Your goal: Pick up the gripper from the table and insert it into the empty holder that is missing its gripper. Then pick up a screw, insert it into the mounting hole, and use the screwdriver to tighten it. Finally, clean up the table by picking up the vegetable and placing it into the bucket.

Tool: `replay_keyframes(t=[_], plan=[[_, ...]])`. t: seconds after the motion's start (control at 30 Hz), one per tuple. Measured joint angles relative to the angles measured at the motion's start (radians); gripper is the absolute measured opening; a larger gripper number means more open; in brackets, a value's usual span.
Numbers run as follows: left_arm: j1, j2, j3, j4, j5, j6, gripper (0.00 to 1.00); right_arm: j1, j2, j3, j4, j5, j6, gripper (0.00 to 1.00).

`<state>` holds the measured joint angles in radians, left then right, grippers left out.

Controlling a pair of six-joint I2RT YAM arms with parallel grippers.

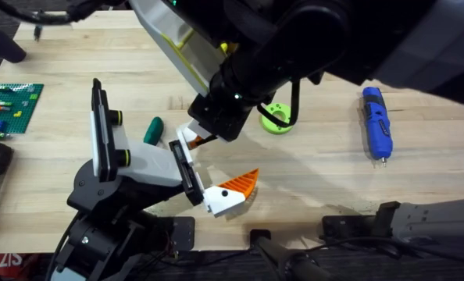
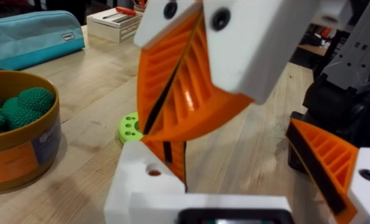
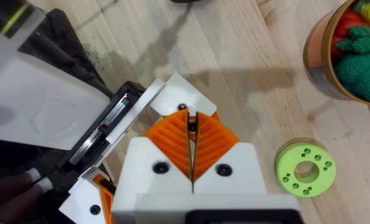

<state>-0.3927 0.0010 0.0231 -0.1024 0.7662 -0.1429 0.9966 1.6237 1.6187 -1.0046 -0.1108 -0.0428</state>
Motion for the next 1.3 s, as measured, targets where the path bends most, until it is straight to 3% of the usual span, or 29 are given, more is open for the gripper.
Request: replay_keyframes(t=[0.6, 1.3], plan=[[0.0, 0.0, 0.0, 0.002, 0.0, -0.008, 0.986, -0.01, -0.083, 0.036, 0.011, 0.02, -0.007, 0.008], [0.0, 0.0, 0.0, 0.002, 0.0, -0.008, 0.988, -0.01, -0.011, 0.036, 0.007, -0.017, -0.007, 0.007]])
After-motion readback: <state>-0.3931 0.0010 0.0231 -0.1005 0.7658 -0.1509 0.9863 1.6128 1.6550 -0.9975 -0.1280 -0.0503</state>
